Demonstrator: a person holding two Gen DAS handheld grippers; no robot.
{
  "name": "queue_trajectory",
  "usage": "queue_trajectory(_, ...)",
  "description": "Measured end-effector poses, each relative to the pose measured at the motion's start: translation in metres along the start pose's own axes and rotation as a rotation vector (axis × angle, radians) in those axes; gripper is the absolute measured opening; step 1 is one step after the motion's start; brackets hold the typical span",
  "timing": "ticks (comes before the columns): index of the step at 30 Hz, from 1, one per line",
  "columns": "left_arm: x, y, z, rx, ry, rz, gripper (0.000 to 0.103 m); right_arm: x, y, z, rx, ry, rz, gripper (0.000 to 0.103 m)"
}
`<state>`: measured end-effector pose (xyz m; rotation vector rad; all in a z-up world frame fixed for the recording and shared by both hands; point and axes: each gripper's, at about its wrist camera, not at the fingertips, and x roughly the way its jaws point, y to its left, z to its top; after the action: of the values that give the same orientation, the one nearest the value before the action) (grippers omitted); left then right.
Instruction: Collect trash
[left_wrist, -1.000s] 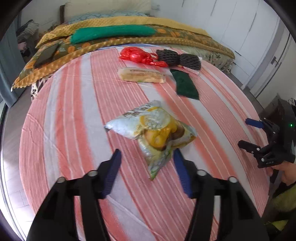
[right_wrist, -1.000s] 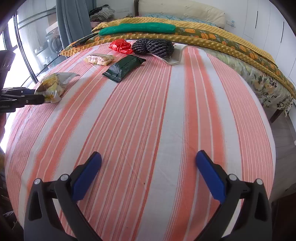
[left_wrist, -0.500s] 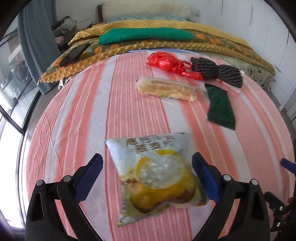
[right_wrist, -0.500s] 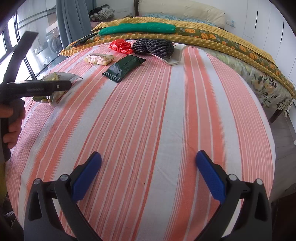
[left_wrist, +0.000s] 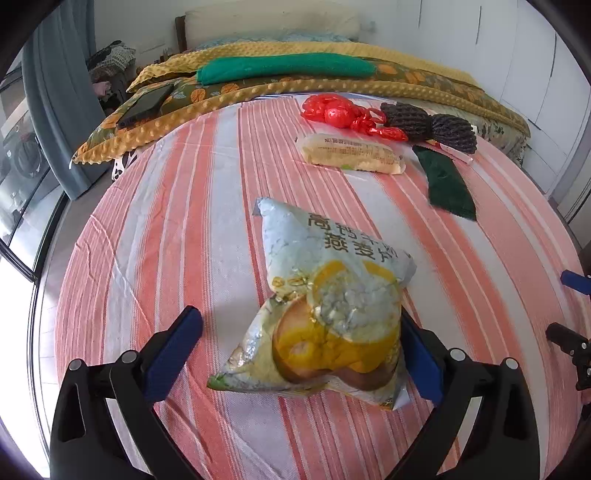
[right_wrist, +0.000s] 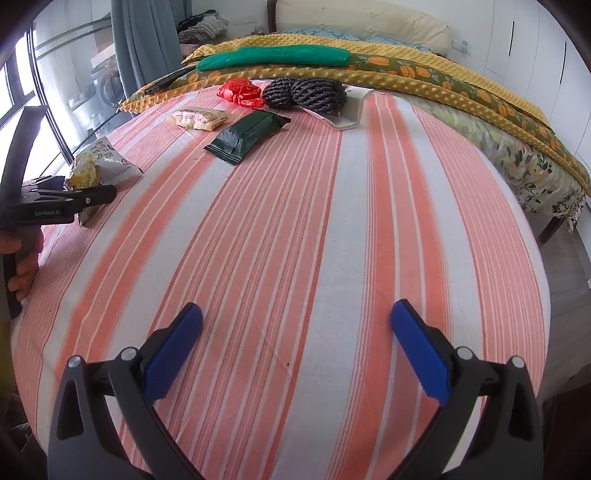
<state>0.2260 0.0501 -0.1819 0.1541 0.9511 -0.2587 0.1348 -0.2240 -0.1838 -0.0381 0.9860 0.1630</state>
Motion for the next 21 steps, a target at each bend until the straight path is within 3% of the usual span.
queue_trajectory(4, 0.0, 0.001, 0.0, -0.004, 0.0, -0.003, 0.099, 0.001, 0.002, 0.015, 0.086, -0.038, 0.041, 0.098)
queue_trajectory(7, 0.0, 0.001, 0.0, -0.004, 0.0, -0.004, 0.099, 0.015, 0.014, 0.047, 0.117, -0.052, 0.058, 0.098)
queue_trajectory(11, 0.0, 0.001, -0.001, -0.007, 0.0, -0.005, 0.099, 0.041, 0.028, 0.098, 0.176, -0.07, 0.047, 0.08)
queue_trajectory(15, 0.0, 0.001, -0.001, -0.007, 0.0, -0.005, 0.099, 0.075, 0.035, 0.138, 0.261, -0.034, 0.03, 0.076)
queue_trajectory(19, 0.0, 0.001, -0.001, -0.008, 0.0, -0.006, 0.099, 0.099, 0.051, 0.151, 0.198, 0.008, -0.038, 0.076)
queue_trajectory(21, 0.0, 0.001, -0.001, -0.008, 0.0, -0.006, 0.099, 0.102, 0.058, 0.151, 0.129, 0.016, -0.088, 0.067)
